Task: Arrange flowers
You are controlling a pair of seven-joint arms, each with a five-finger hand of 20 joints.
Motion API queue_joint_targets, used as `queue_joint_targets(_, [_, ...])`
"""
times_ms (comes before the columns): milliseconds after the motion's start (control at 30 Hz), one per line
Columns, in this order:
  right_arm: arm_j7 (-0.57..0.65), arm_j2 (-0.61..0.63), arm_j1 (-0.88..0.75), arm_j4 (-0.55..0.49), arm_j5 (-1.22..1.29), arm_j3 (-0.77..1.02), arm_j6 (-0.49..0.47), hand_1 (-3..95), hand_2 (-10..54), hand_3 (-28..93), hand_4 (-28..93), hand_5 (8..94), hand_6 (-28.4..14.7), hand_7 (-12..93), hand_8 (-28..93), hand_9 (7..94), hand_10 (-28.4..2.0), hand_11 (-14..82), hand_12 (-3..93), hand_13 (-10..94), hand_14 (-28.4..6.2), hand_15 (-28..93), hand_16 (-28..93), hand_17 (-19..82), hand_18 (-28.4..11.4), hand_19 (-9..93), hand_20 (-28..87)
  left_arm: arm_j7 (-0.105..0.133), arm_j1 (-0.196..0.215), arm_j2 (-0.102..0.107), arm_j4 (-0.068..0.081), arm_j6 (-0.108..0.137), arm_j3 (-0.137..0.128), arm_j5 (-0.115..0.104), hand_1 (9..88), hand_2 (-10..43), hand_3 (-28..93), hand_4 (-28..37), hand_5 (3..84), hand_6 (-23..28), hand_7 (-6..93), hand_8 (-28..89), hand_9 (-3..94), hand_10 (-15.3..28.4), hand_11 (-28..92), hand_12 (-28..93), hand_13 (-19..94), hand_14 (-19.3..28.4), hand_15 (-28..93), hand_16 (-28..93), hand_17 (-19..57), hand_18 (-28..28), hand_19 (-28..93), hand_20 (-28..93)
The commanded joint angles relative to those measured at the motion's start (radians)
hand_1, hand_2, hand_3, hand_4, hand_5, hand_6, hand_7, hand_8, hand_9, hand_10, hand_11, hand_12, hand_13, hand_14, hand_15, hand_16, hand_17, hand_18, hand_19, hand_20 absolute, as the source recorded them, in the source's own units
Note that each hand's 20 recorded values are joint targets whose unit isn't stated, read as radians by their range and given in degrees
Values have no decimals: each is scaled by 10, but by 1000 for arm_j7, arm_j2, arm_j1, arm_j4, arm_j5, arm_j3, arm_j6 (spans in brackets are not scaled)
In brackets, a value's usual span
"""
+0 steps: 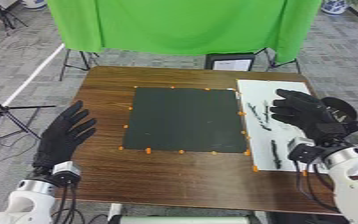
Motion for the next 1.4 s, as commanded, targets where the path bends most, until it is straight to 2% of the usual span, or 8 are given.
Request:
queue_joint_targets(33, [43, 43, -22, -32, -113, 24, 10, 235, -95, 872, -283, 351, -32, 323, -158, 384, -136, 286, 261, 324, -101, 420, 211, 60, -202, 503, 245, -8, 10, 3, -2, -8, -3, -1, 243, -62, 701, -283, 257, 36, 191, -107, 218, 114, 188, 173, 182, 161, 320, -2, -89, 215, 407, 99])
queue_joint_targets(267, [238, 178, -63, -118, -623, 50, -112, 273, -95, 857, -282, 527, -17, 345, -169, 577, -136, 489, 304, 518, -117, 720, 229, 174, -199, 661, 315, -3, 24, 3, -11, 1, -15, -2, 243, -63, 701, -283, 256, 36, 192, -106, 218, 115, 188, 173, 182, 161, 320, -3, -90, 216, 408, 99])
queue_joint_targets(533, [448, 276, -42, -167, -1023, -85, -305, 246, -95, 745, -283, 711, 13, 355, -155, 743, -113, 563, 359, 674, -111, 789, 304, 270, -192, 757, 321, -5, 33, -6, -16, 5, -19, -1, 242, -63, 702, -283, 256, 36, 194, -108, 218, 114, 187, 175, 182, 161, 321, -2, -89, 216, 407, 99])
queue_joint_targets(733, [524, 276, -24, -135, -1063, -134, -418, 363, -95, 381, -283, 757, 9, 335, -140, 771, -115, 557, 386, 698, -118, 789, 336, 279, -201, 775, 304, -5, 29, -4, -14, 5, -17, -1, 242, -63, 701, -283, 256, 36, 193, -108, 218, 114, 188, 174, 182, 161, 321, -2, -89, 215, 406, 99])
queue_joint_targets(1000, [543, 272, -33, -124, -1072, -173, -430, 308, -95, 458, -283, 761, 5, 329, -134, 769, -118, 559, 391, 697, -122, 789, 341, 276, -206, 780, 298, -4, 27, -4, -12, 4, -20, -3, 243, -63, 701, -283, 256, 36, 192, -108, 218, 115, 189, 174, 182, 160, 322, -3, -90, 216, 407, 100])
queue_joint_targets(1133, [566, 267, -15, -112, -1057, -205, -451, 367, -95, 308, -275, 764, 6, 330, -133, 769, -118, 561, 391, 697, -123, 790, 341, 277, -207, 781, 297, -8, 26, -5, -12, 3, -17, -4, 243, -62, 701, -283, 256, 36, 192, -107, 219, 115, 189, 175, 182, 161, 322, -4, -90, 216, 406, 100])
queue_joint_targets(1267, [570, 266, -5, -92, -1060, -224, -461, 354, -84, 21, -104, 765, 5, 328, -132, 770, -119, 561, 392, 699, -125, 792, 341, 276, -208, 783, 295, -8, 25, -6, -11, 2, -16, -2, 243, -62, 701, -283, 256, 36, 192, -107, 218, 114, 189, 174, 182, 161, 322, -3, -90, 216, 406, 99])
queue_joint_targets(1400, [586, 268, 8, -71, -1063, -249, -471, 346, -77, -41, -76, 762, 1, 324, -130, 768, -120, 559, 399, 695, -127, 791, 346, 274, -209, 783, 294, -10, 25, -7, -11, 1, -18, -2, 243, -62, 699, -283, 256, 36, 192, -107, 218, 115, 189, 174, 182, 161, 321, -3, -90, 216, 406, 99])
